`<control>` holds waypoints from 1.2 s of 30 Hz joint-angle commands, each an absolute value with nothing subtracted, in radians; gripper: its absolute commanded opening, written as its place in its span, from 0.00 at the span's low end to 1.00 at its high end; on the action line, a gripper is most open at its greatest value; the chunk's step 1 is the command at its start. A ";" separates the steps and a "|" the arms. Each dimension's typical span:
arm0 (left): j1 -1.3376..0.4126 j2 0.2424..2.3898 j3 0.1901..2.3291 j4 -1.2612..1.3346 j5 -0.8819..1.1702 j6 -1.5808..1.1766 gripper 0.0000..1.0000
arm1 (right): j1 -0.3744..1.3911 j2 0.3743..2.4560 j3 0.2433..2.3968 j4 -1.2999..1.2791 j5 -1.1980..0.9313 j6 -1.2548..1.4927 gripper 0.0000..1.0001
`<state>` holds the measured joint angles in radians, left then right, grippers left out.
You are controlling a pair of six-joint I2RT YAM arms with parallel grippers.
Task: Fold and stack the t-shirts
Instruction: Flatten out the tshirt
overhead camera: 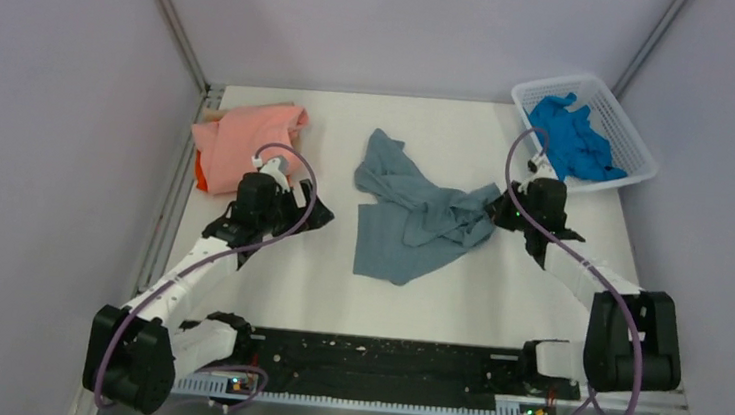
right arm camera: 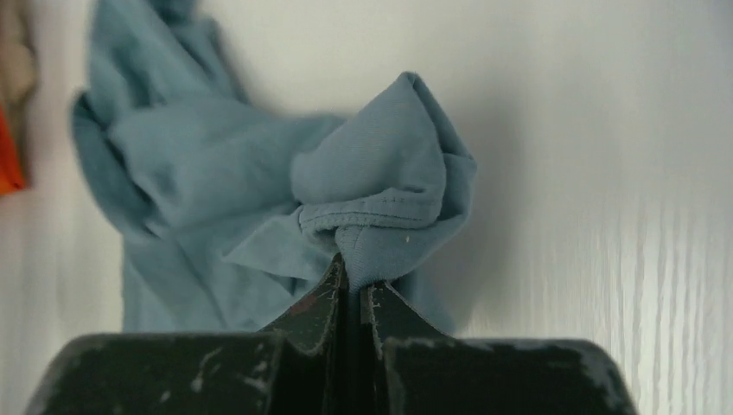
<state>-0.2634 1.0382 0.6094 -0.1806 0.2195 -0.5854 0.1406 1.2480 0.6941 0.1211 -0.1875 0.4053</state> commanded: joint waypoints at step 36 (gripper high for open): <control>-0.677 1.792 0.992 -0.125 0.130 -0.643 0.74 | 0.076 1.177 0.565 0.215 -0.244 0.480 0.00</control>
<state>-0.6147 1.7355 0.9592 -0.0715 0.1822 -0.6319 0.0803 1.2160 0.5636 0.1860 -0.2550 0.4969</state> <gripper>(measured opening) 0.830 0.025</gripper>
